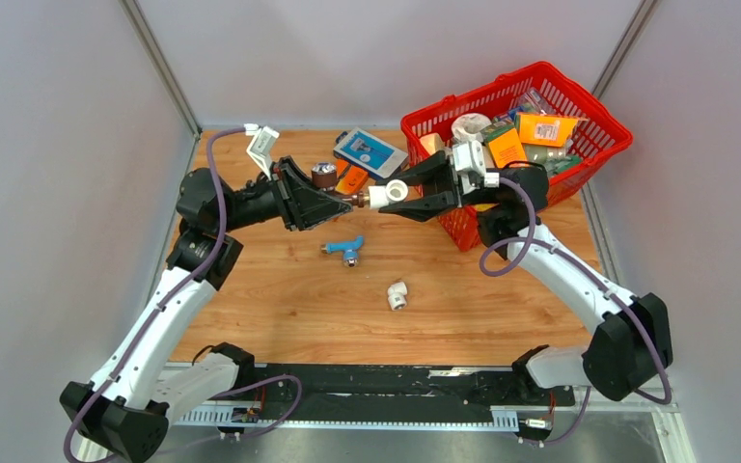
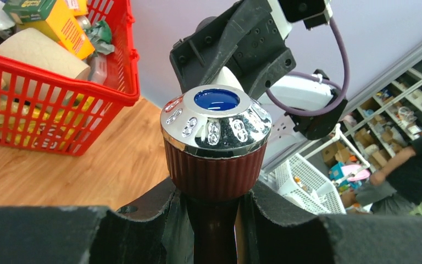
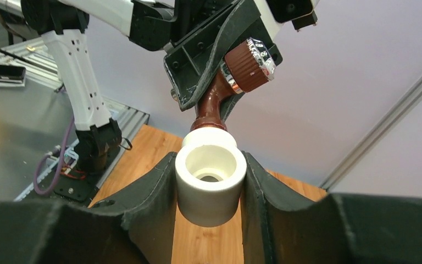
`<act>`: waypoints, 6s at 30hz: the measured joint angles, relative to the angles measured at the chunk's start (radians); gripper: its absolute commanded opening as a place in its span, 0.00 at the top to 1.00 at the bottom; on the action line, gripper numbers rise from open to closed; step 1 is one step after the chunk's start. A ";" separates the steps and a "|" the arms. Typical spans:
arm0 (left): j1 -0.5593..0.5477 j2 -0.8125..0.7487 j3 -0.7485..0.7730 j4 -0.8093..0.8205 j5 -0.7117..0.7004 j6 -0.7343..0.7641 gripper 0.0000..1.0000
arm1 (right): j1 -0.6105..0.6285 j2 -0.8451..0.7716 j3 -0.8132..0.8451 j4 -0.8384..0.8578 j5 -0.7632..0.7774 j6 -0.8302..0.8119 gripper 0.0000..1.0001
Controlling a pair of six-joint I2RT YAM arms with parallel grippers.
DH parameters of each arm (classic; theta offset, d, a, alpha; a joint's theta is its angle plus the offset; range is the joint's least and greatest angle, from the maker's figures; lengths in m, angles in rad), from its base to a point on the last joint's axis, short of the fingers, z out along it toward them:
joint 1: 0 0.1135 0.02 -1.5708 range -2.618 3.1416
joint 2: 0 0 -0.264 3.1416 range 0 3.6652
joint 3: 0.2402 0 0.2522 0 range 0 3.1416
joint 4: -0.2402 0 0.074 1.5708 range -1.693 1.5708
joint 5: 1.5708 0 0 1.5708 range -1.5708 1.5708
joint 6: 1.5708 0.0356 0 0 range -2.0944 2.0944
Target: Install the water faucets
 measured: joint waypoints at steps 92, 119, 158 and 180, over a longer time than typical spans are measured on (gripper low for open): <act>0.052 0.071 -0.214 0.812 0.108 -0.100 1.00 | 0.018 0.097 0.015 0.318 0.117 0.384 1.00; 0.050 0.007 -0.198 0.554 0.093 0.117 1.00 | 0.009 0.096 0.030 0.218 0.070 0.359 1.00; -0.019 -0.098 -0.347 0.453 -0.135 0.861 1.00 | 0.009 0.188 -0.035 0.129 0.370 0.839 1.00; 0.082 -0.032 -0.503 0.778 -0.134 -0.063 1.00 | 0.053 0.033 -0.034 -0.279 0.322 0.229 1.00</act>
